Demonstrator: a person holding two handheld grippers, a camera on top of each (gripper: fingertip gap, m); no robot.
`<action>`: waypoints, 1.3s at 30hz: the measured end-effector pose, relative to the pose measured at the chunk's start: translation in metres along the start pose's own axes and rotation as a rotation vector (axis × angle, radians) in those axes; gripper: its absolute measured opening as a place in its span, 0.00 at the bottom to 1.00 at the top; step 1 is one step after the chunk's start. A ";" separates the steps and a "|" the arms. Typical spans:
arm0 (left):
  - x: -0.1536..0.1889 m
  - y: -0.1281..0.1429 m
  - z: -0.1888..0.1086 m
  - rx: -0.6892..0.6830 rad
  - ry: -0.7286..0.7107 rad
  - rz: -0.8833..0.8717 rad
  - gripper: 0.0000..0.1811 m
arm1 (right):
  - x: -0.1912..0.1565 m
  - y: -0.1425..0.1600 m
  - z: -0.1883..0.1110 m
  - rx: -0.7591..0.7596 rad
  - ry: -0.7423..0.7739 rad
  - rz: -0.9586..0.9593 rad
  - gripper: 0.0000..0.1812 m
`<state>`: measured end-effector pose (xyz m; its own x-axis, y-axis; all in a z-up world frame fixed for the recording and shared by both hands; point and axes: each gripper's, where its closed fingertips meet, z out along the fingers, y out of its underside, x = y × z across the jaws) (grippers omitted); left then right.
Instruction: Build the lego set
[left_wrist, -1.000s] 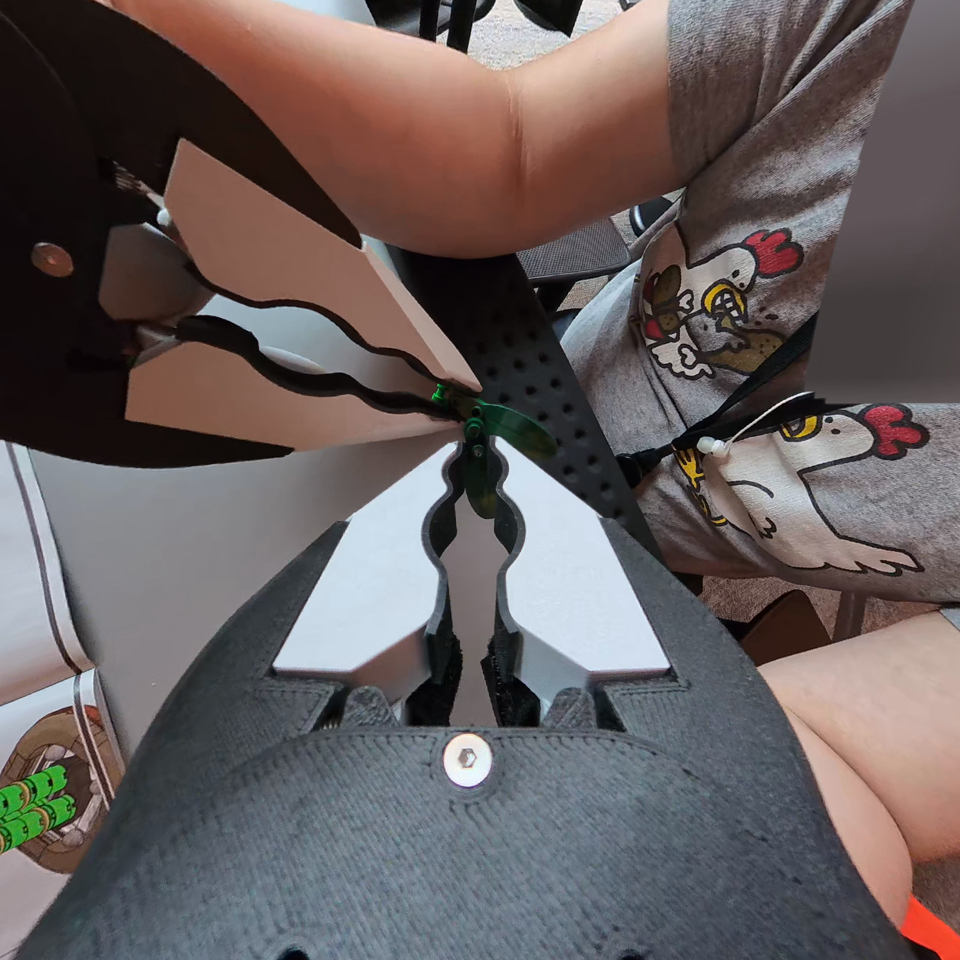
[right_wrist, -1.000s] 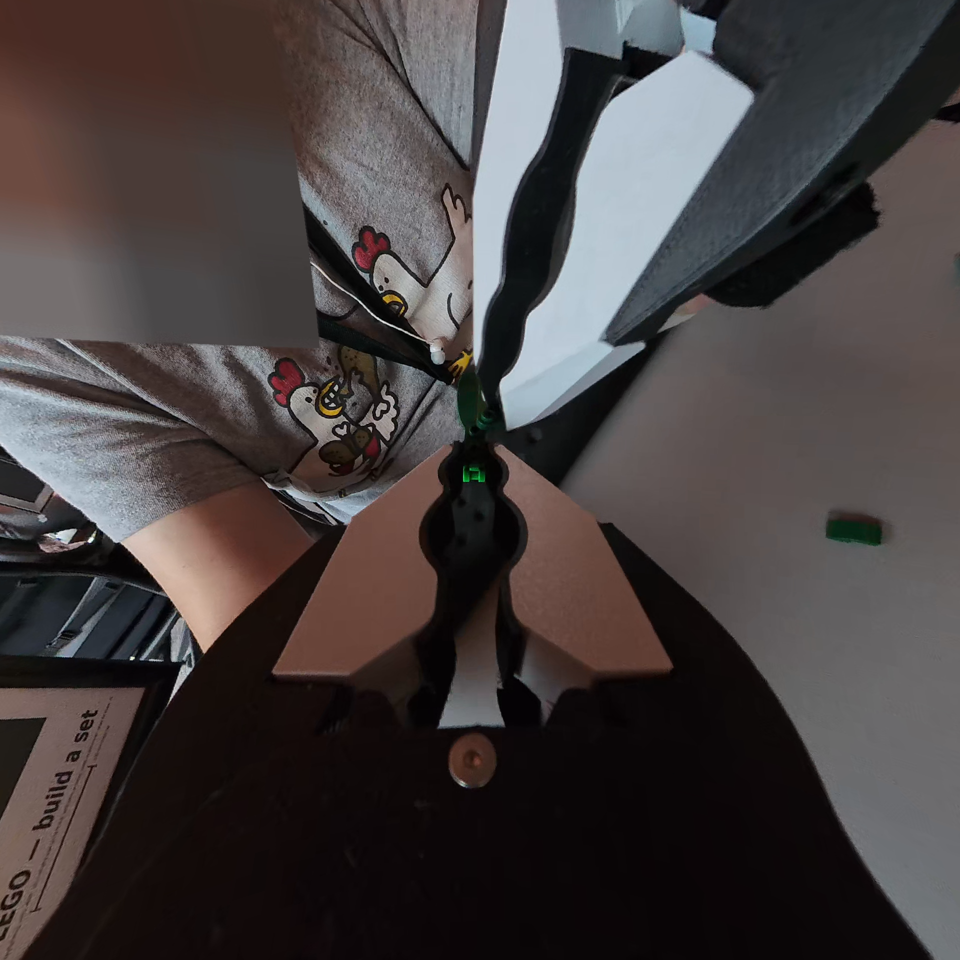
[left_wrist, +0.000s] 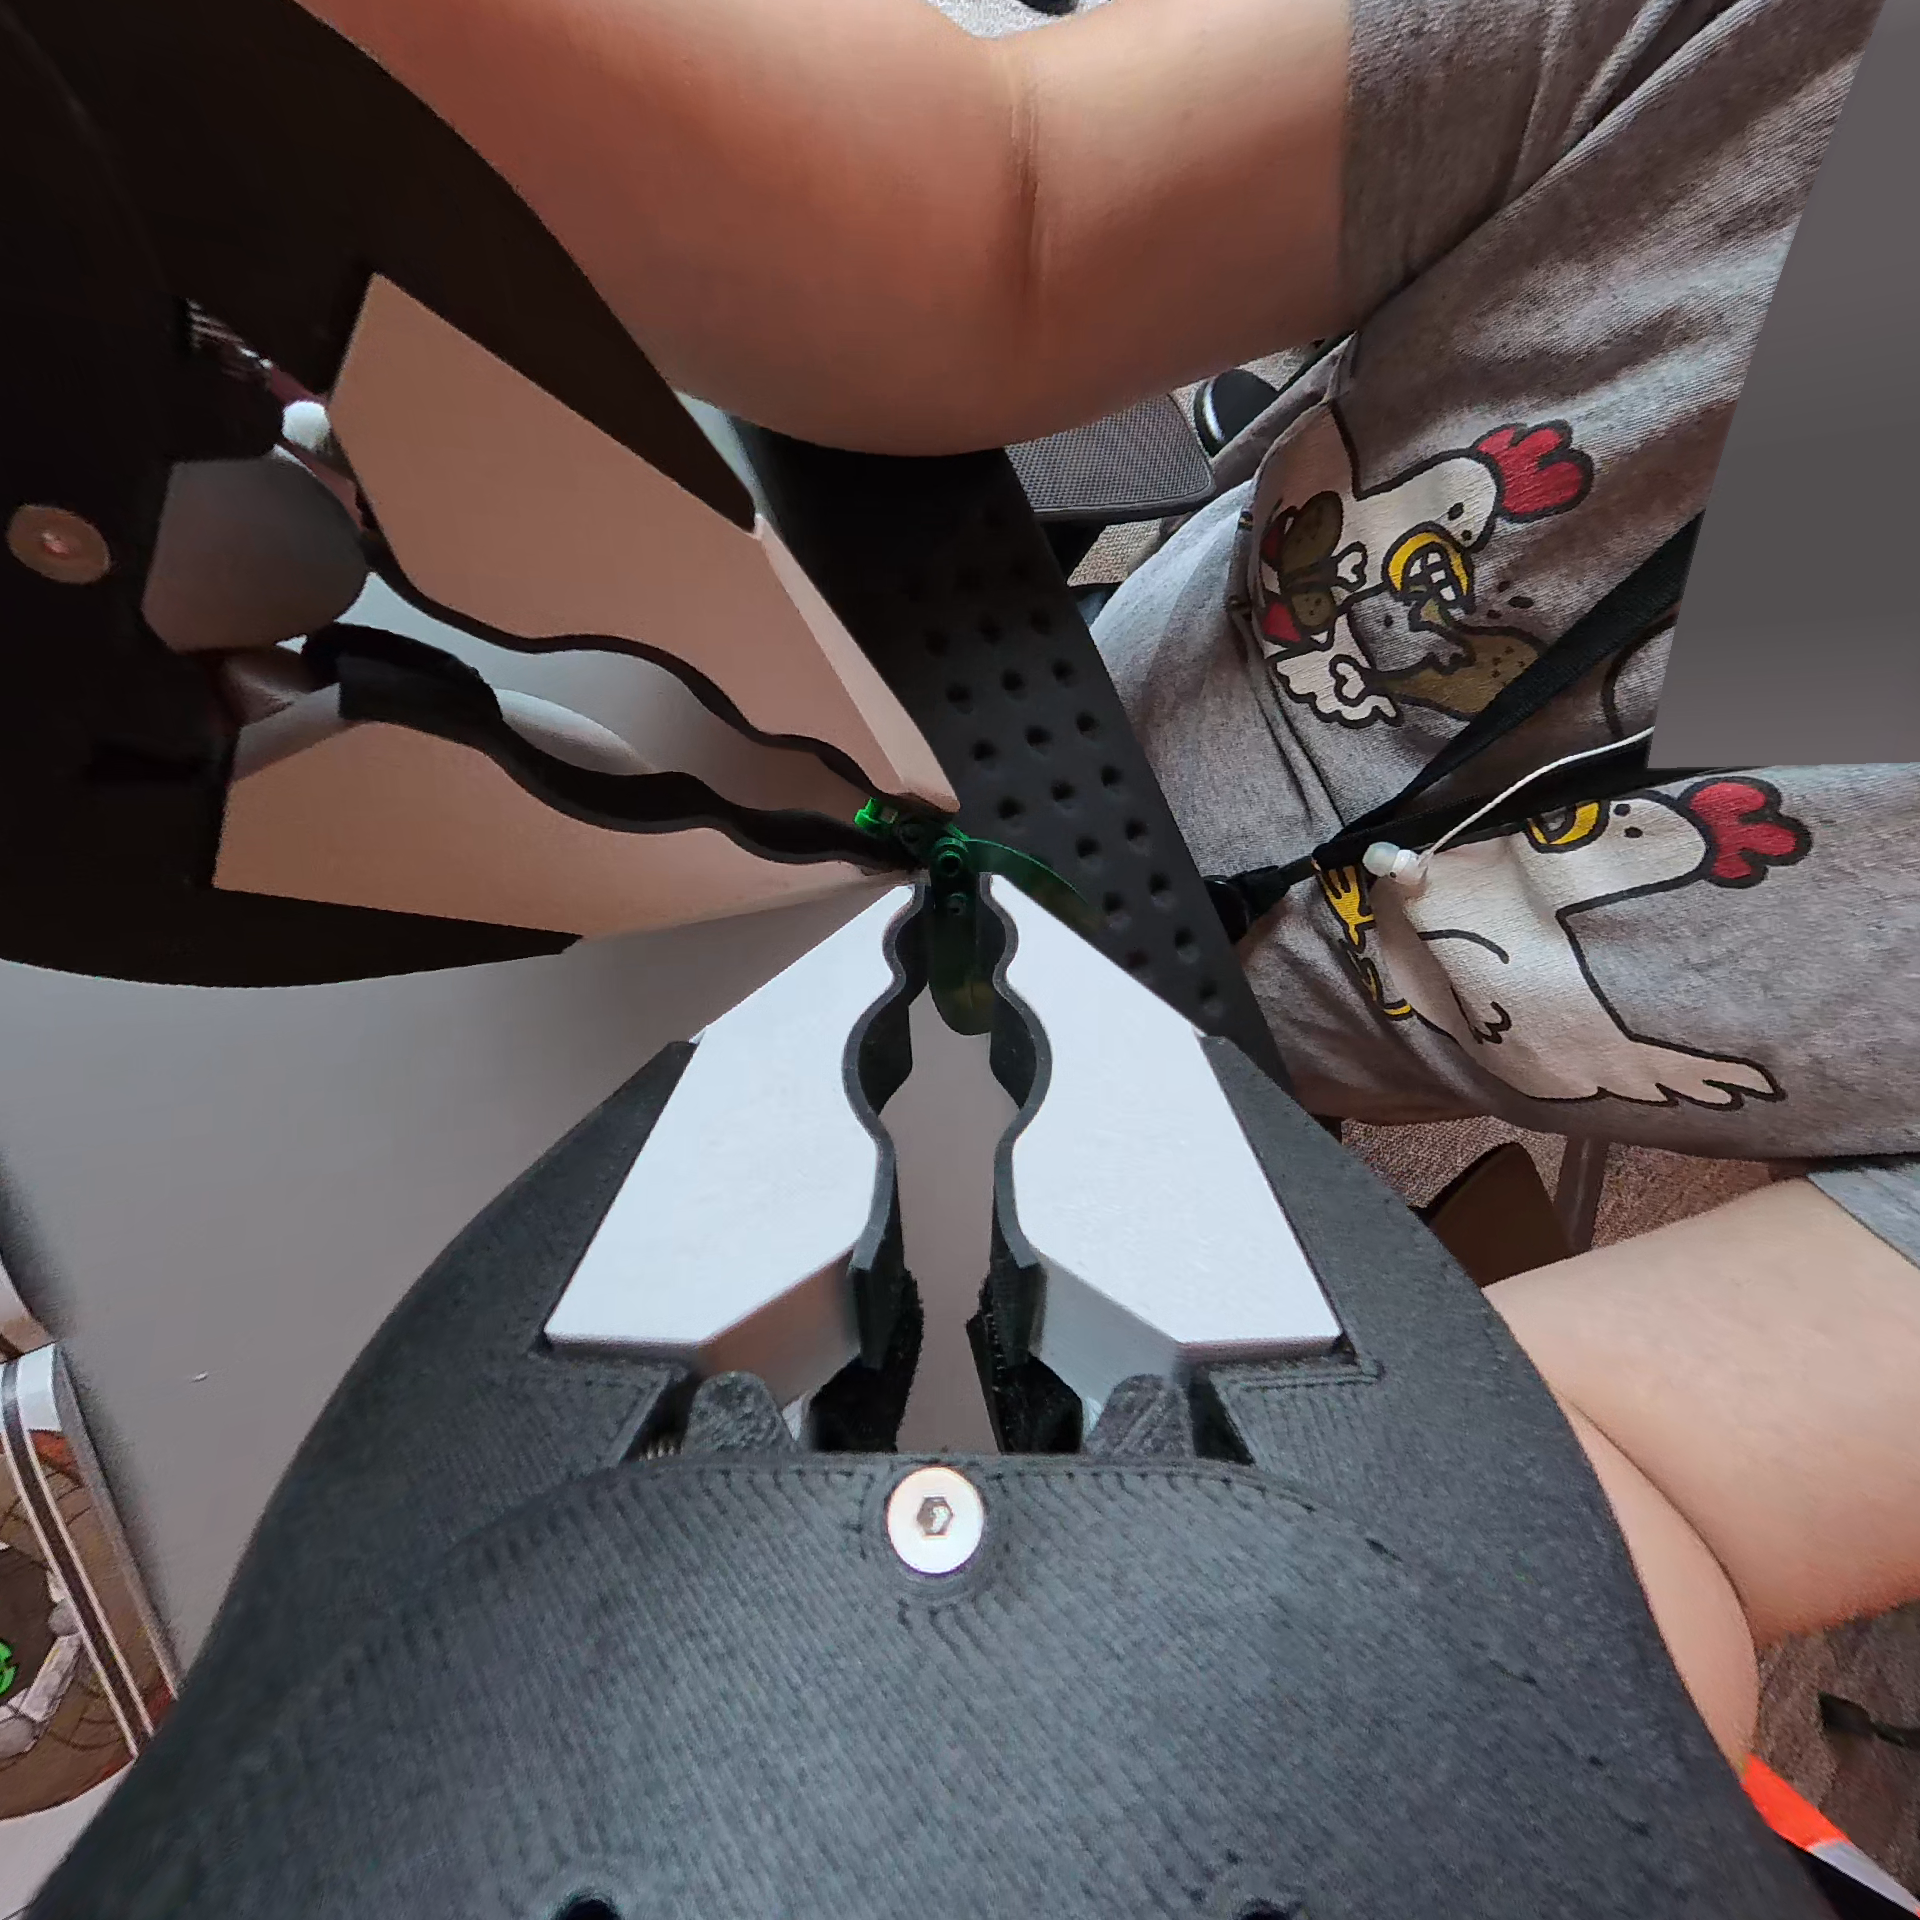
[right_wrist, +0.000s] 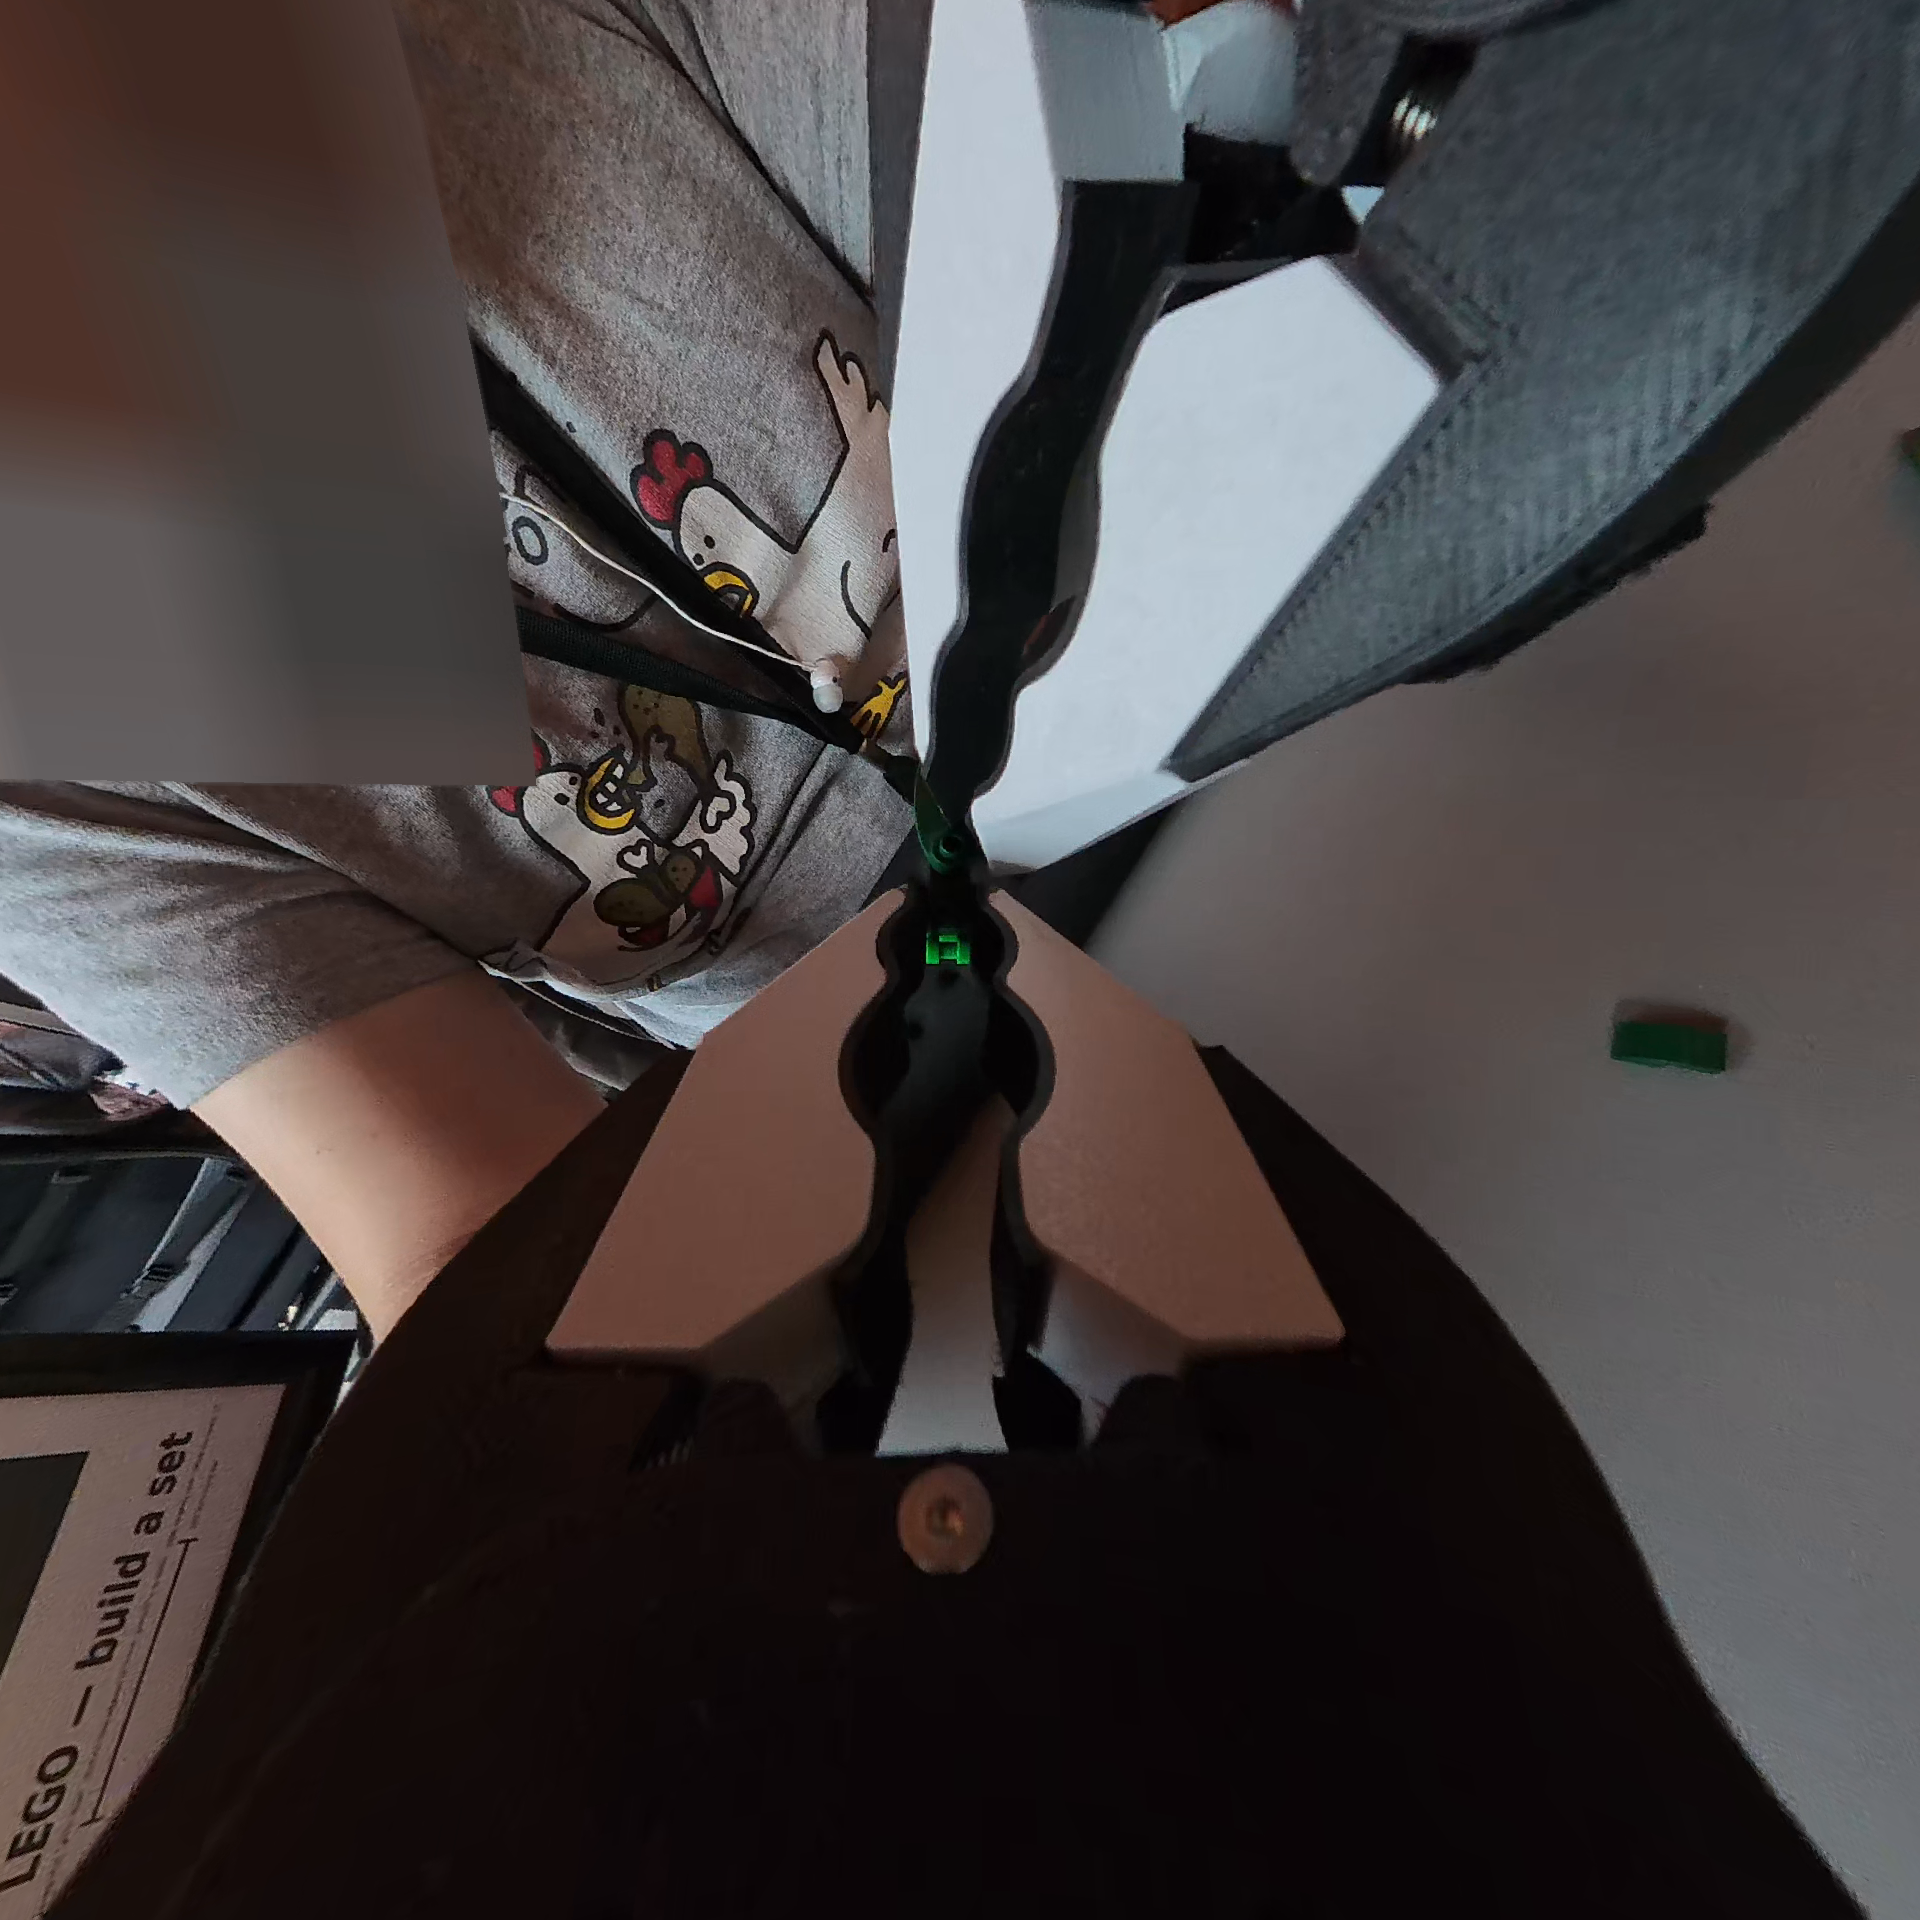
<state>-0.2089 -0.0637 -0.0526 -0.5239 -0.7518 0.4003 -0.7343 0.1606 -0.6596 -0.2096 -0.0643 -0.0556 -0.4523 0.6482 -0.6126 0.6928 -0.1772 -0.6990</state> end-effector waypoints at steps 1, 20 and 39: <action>0.000 0.000 0.000 -0.002 0.000 0.000 0.03 | 0.000 0.000 0.000 -0.001 -0.001 0.001 0.03; 0.002 0.003 0.000 -0.007 0.018 -0.028 0.03 | 0.003 -0.002 0.002 0.001 -0.009 0.000 0.03; 0.001 0.018 0.001 -0.066 0.055 -0.119 0.03 | 0.014 -0.004 0.010 0.024 -0.062 -0.015 0.03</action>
<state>-0.2220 -0.0623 -0.0642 -0.4534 -0.7321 0.5083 -0.8182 0.1157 -0.5632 -0.2240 -0.0614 -0.0652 -0.4965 0.6041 -0.6234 0.6725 -0.1864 -0.7163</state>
